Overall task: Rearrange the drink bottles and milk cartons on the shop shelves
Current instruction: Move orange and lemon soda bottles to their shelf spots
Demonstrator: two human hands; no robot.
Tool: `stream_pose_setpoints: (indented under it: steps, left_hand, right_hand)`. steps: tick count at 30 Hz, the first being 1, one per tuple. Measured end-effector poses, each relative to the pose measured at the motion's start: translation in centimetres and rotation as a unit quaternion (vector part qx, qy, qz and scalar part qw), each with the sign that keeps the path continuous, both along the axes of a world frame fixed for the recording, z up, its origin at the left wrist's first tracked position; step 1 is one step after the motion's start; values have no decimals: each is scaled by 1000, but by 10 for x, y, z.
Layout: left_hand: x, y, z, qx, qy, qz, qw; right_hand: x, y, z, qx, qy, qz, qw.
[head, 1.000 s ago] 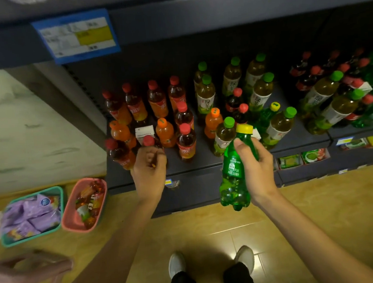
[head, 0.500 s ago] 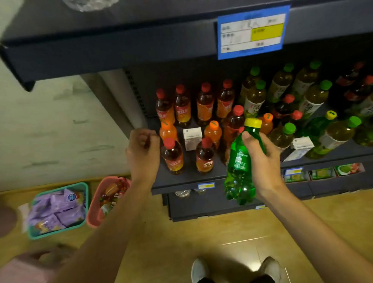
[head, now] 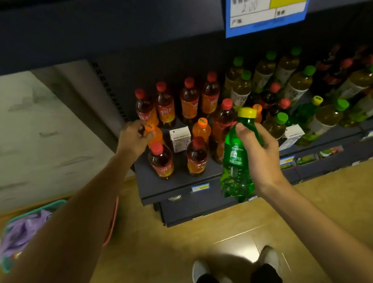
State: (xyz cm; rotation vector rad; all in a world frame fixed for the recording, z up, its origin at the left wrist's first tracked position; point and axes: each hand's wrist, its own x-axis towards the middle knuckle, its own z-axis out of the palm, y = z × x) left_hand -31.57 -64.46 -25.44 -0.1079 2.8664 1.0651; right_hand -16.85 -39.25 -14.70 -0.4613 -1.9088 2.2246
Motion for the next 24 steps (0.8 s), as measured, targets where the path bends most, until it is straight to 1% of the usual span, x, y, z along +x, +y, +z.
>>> stream_pose_setpoints:
  steps: [3,6,12,15,18,22,24]
  left_hand:
    - [-13,-1,-17,-7,-31,-33,999]
    - [-22,-3,-35,-30,-27,-37,998]
    - [-9,-7,-27,-78,35,-5,996]
    - [4,-20,-6,-49,60,57,995]
    - [20,-30,26,-17,117,70,991]
    - [50,-30,79,68,180,106,976]
    - [63,-32,98,95,201,126,967]
  right_hand:
    - [-3,2,-5,5,-8,-10,1000]
    - [-4,6,-10,12,-15,-12,1000]
    - [0,11,-11,2,-12,-18,1000]
    - [1,9,-2,8,-11,-10,1000]
    - [-2,1,8,-8,-15,-8,1000]
    - [-2,-17,27,-28,-9,12,999]
    - [0,-23,32,-42,-9,24,999]
